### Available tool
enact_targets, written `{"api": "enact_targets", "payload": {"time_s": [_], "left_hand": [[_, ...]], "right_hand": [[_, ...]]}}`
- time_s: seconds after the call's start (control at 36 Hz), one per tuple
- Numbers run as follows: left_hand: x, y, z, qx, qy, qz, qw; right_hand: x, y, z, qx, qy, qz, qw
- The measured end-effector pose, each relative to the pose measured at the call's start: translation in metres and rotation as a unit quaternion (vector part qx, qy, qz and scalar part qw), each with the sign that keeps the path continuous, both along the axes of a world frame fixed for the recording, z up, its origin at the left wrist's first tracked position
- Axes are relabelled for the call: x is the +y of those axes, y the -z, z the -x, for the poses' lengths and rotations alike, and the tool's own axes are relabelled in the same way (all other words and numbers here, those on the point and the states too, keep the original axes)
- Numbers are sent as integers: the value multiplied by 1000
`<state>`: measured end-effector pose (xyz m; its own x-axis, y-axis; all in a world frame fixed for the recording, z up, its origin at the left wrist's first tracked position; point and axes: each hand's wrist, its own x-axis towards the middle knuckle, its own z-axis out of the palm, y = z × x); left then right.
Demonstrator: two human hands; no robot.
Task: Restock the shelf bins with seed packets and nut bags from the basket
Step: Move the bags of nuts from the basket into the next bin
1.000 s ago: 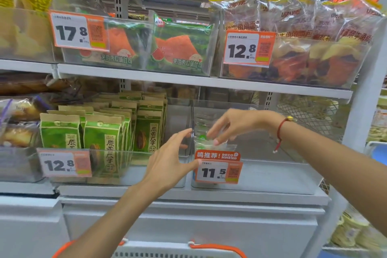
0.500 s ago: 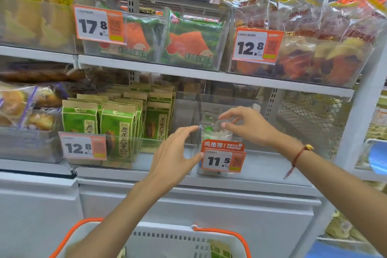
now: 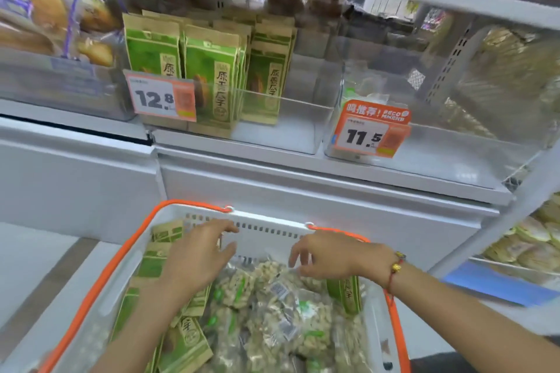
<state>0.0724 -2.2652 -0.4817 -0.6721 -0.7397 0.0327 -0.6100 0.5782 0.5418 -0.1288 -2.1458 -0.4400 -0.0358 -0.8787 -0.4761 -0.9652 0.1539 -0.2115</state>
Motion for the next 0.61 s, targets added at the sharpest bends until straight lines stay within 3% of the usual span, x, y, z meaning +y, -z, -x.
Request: {"api": "enact_targets", "payload": {"time_s": [0.14,0.36,0.53,0.61], "left_hand": [[-3,66,-28,-140,-2,57,989],[20,112,-45,-292,53,97,950],[26,110,-41,-314,40,120,941],[27,108,-39,-296,29,117,947]], "right_hand": [[3,69,-14,-54,52,-60,995],[23,152,-43,-9,44,-79,996],[31,170,-62,65,8,-44,997],[24,166,-51,-13,32,-55,998]]}}
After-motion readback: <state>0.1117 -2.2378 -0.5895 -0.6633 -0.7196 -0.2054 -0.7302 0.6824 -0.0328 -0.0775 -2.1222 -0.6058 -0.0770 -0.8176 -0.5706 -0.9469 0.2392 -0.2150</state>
